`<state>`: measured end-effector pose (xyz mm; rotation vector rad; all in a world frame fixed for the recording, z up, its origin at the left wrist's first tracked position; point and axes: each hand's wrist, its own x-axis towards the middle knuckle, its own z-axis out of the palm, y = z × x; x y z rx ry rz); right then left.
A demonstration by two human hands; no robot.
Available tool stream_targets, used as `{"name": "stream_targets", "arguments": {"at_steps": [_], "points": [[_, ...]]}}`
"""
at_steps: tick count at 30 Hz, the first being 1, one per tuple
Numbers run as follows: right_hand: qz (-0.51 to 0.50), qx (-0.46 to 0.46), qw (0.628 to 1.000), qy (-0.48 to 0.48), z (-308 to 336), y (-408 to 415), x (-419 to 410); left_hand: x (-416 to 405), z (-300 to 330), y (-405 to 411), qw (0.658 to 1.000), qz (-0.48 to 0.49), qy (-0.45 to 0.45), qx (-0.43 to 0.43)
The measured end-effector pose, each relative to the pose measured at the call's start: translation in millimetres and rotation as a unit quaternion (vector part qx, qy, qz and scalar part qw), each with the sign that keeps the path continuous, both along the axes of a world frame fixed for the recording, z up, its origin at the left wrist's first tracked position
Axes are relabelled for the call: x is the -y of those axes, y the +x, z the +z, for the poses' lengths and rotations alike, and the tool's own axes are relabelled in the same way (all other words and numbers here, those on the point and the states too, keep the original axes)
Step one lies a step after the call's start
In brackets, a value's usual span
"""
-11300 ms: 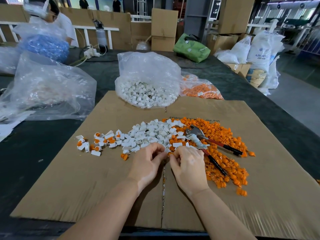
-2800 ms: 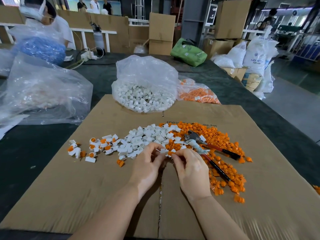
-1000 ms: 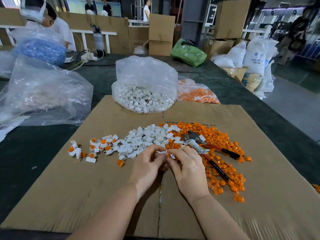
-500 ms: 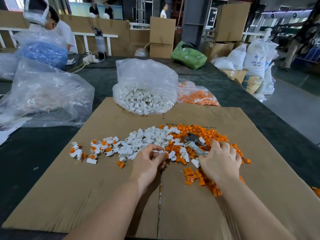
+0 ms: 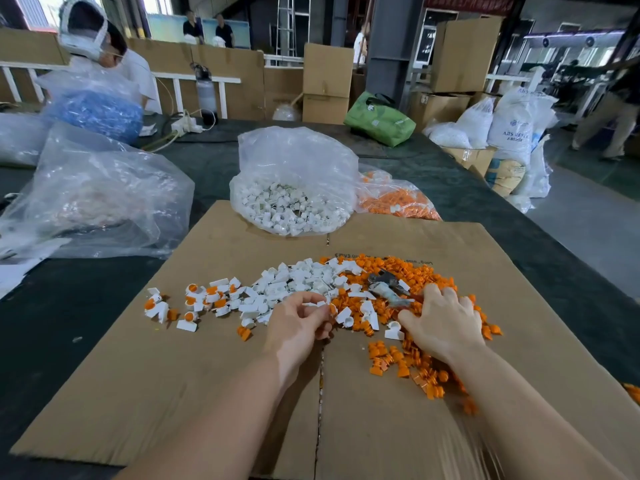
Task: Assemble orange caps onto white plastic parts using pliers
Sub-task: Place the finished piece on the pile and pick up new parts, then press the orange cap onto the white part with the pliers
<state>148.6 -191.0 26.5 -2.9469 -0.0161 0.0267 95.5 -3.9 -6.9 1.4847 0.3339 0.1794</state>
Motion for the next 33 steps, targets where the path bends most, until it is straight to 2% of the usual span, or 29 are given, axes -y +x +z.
{"name": "stream_targets", "arguments": {"at_steps": [5,7,9,11,17,25,33], "points": [[0.085,-0.001,0.993,0.081,23.8,-11.5,-13.8,-2.0,18.1,5.0,0.995,0.024,-0.098,0.008],[0.128,-0.046,0.978,0.157,33.5,-20.1,-20.8,-5.8,23.6,9.9,0.996,0.026,-0.083,0.01],[0.156,-0.127,0.945,0.257,40.1,-27.4,-27.0,-10.3,26.7,14.3,0.998,0.034,-0.058,0.013],[0.159,-0.193,0.916,0.314,43.2,-30.5,-30.4,-14.5,27.6,17.6,0.997,0.051,-0.053,0.008],[0.098,-0.297,0.861,0.4,44.5,-34.6,-36.3,-22.3,25.0,20.3,0.996,0.08,-0.048,-0.011],[0.102,-0.317,0.841,0.426,44.8,-41.1,-42.4,-24.4,22.4,20.7,0.993,0.103,-0.048,-0.017],[0.125,-0.3,0.861,0.392,44.9,-43.7,-41.3,-21.8,24.1,23.5,0.991,0.12,-0.046,-0.02]]}}
